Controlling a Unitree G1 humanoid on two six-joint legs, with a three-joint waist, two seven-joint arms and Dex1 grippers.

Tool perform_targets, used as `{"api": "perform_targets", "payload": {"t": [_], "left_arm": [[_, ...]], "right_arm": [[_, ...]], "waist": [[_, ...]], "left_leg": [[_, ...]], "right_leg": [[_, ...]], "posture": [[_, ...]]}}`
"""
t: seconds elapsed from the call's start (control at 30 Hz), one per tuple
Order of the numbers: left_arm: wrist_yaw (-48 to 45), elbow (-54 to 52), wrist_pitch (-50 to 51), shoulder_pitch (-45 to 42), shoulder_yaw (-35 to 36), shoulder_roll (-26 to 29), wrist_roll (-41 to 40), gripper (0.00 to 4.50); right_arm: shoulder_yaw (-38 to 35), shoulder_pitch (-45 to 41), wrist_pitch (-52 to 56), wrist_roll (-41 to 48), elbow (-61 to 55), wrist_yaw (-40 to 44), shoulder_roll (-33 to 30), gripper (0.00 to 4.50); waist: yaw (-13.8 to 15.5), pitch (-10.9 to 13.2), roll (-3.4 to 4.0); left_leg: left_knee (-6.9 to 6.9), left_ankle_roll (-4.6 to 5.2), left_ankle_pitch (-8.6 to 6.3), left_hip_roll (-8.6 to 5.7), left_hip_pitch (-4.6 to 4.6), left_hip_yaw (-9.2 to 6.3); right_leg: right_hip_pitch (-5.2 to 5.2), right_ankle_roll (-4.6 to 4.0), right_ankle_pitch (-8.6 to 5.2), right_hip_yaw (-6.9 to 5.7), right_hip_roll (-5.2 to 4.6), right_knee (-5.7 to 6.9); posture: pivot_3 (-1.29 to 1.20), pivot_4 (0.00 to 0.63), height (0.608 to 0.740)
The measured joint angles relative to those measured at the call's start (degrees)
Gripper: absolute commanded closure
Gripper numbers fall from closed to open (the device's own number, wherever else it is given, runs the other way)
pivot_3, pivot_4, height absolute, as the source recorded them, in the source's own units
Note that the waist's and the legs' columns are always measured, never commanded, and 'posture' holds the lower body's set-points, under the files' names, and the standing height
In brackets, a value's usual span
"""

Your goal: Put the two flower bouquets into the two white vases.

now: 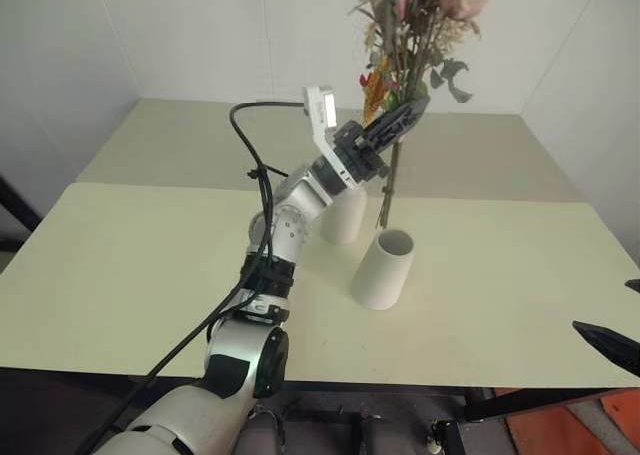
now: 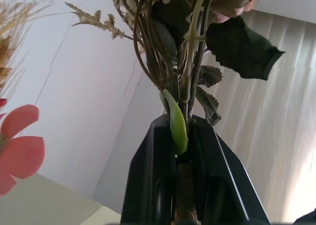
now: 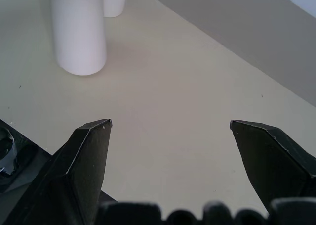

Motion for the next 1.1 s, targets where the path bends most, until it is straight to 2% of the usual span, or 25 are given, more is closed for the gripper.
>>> {"api": "perform_targets", "payload": {"t": [0.47, 0.8, 1.1], "left_arm": [[0.0, -3.5, 1.5, 2.7, -5.2, 0.2, -0.5, 4.34], [-0.5, 0.3, -6.4, 3.5, -8.0, 0.2, 2.3, 4.34], [-2.0, -0.2, -8.4, 4.7, -12.2, 0.2, 3.1, 4.34]], "right_arm": [[0.1, 0.9, 0.0, 0.0, 0.0, -0.8, 0.0, 0.0], [0.1, 0.9, 0.0, 1.0, 0.0, -1.1, 0.0, 0.0], [-0.2, 1.1, 0.0, 1.1, 0.0, -1.1, -0.4, 0.0]], "waist": [[0.0, 0.0, 0.01], [0.0, 0.0, 0.01], [0.0, 0.0, 0.02]], "left_leg": [[0.0, 0.0, 0.0, 0.0, 0.01, -0.01], [0.0, 0.0, 0.0, -0.01, -0.01, -0.02], [0.0, 0.01, 0.0, -0.01, -0.01, -0.02]], "right_leg": [[0.0, 0.0, -0.01, 0.0, 0.0, 0.0], [-0.01, -0.01, -0.02, 0.0, 0.0, -0.01], [0.0, -0.02, -0.03, 0.0, 0.0, -0.01]], "posture": [[0.0, 0.15, 0.74], [0.0, 0.15, 0.74], [0.0, 0.15, 0.74]]}}
